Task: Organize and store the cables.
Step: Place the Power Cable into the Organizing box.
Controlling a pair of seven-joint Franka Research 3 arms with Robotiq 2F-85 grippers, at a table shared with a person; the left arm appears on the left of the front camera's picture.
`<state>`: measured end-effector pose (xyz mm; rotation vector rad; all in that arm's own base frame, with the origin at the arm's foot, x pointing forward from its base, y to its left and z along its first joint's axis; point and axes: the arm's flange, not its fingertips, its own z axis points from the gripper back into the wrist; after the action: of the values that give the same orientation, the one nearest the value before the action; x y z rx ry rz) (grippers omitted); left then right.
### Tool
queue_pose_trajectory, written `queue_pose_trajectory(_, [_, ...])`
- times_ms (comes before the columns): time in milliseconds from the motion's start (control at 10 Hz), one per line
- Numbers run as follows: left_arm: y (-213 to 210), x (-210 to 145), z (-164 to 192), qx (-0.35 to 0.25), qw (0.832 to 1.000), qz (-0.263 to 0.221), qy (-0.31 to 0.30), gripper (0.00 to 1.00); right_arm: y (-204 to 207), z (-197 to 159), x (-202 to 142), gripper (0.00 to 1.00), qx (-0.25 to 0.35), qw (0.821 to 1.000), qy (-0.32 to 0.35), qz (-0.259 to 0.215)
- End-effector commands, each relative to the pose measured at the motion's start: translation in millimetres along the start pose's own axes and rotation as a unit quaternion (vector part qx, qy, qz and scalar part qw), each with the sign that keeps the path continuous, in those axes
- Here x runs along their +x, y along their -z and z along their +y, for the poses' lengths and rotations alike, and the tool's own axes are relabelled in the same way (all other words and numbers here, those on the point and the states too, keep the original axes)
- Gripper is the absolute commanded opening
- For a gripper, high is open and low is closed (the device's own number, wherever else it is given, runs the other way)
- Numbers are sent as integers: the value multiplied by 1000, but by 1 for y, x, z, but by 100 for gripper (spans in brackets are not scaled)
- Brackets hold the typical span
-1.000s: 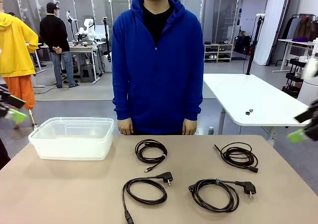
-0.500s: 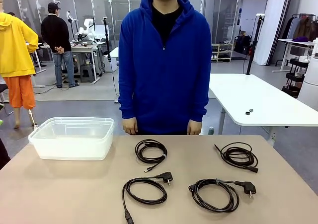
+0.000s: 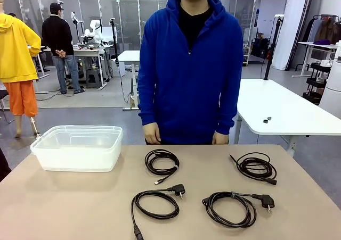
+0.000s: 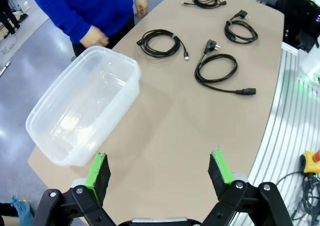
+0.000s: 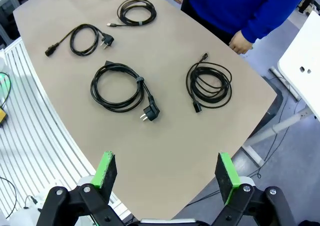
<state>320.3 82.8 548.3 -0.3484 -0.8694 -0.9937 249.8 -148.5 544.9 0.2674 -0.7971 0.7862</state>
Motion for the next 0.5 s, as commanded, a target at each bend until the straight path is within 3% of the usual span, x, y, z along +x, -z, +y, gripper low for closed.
queue_pose_trajectory(0, [0, 2, 3, -4, 1000, -4, 10, 100, -4, 0, -3, 100, -2, 1000, -8, -3])
queue_pose_trajectory(400, [0, 2, 3, -4, 1000, -4, 10, 100, -4, 0, -3, 100, -2, 1000, -8, -3])
